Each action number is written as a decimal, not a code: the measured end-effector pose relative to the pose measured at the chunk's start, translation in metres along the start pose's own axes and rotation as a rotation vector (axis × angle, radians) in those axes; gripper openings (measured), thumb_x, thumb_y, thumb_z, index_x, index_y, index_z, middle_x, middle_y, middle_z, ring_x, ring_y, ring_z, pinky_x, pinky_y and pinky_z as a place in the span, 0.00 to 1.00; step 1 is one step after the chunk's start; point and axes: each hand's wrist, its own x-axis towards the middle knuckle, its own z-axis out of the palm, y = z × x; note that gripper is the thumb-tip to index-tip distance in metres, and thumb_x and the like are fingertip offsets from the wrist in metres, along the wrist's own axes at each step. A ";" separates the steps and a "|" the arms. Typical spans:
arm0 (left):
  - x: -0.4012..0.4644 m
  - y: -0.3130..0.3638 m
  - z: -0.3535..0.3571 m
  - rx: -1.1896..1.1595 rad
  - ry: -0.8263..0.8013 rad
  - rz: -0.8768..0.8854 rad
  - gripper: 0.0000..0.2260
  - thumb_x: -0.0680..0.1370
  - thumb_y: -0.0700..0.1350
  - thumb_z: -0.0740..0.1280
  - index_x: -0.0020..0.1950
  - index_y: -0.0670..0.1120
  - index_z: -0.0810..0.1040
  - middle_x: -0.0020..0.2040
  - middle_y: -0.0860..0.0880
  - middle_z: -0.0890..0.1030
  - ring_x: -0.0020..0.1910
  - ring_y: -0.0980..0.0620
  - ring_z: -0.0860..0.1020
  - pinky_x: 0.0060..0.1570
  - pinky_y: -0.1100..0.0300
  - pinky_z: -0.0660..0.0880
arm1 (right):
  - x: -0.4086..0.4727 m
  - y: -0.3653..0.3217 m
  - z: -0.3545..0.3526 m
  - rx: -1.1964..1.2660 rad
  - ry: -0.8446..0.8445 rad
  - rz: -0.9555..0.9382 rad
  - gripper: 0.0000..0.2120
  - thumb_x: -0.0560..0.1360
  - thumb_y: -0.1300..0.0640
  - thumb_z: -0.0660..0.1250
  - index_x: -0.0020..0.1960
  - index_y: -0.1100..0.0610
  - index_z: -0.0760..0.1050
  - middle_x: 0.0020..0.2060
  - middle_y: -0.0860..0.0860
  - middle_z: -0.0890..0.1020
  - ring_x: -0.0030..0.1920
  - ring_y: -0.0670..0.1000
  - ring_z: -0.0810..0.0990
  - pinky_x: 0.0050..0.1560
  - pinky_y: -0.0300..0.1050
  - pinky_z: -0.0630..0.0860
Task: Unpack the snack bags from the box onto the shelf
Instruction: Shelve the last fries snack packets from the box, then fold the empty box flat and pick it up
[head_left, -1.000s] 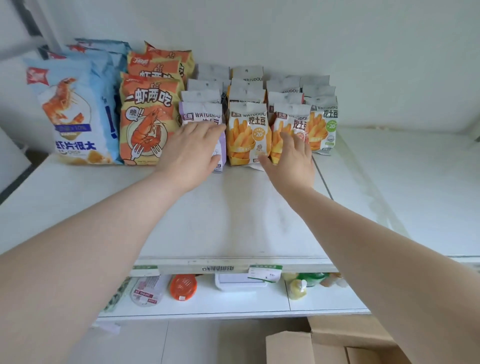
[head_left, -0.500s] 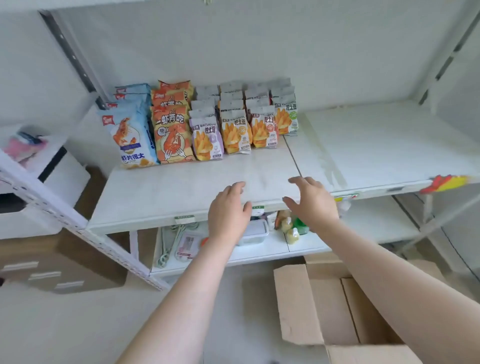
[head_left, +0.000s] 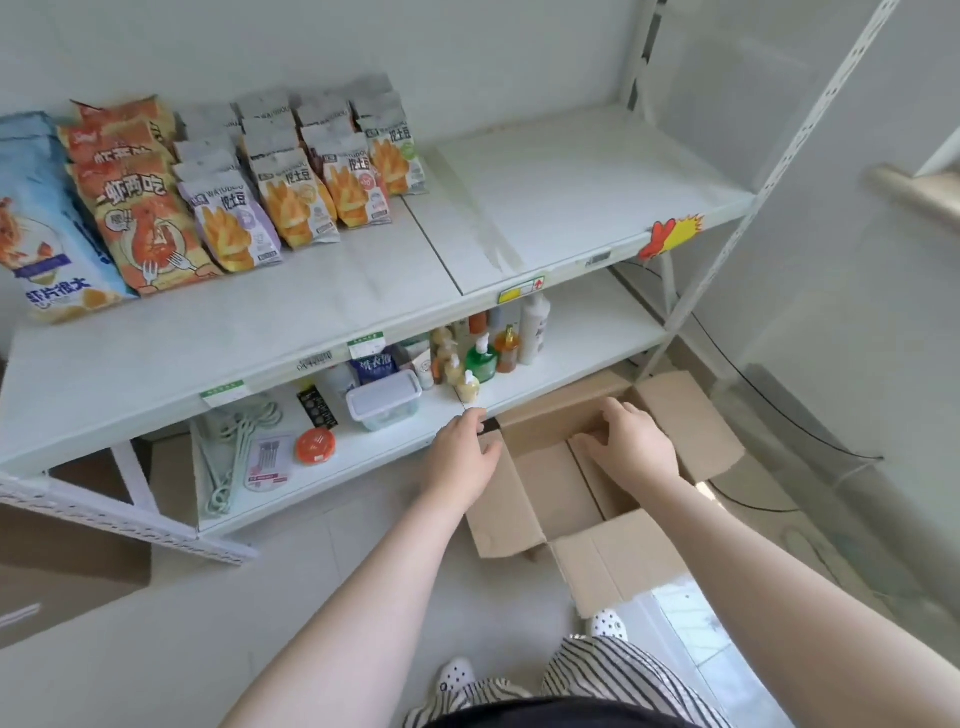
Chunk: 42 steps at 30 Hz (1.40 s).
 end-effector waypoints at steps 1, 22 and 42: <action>0.001 0.002 0.010 -0.020 -0.021 -0.023 0.19 0.79 0.47 0.64 0.70 0.48 0.68 0.65 0.50 0.76 0.64 0.49 0.73 0.60 0.56 0.70 | 0.000 0.013 0.000 0.007 -0.003 0.025 0.18 0.75 0.49 0.65 0.63 0.54 0.71 0.55 0.51 0.77 0.60 0.55 0.74 0.48 0.49 0.76; 0.113 0.030 0.361 -0.439 0.026 -0.766 0.24 0.77 0.51 0.68 0.69 0.42 0.71 0.66 0.42 0.75 0.64 0.45 0.74 0.63 0.57 0.67 | 0.193 0.299 0.125 0.127 -0.424 0.160 0.31 0.74 0.40 0.69 0.71 0.53 0.67 0.65 0.54 0.76 0.64 0.55 0.75 0.56 0.49 0.75; 0.141 -0.198 0.503 -0.953 0.922 -1.375 0.49 0.70 0.47 0.77 0.79 0.46 0.46 0.77 0.45 0.59 0.72 0.46 0.65 0.68 0.57 0.67 | 0.249 0.191 0.426 0.388 -0.762 0.027 0.34 0.74 0.38 0.68 0.72 0.55 0.67 0.65 0.53 0.76 0.65 0.54 0.74 0.58 0.43 0.69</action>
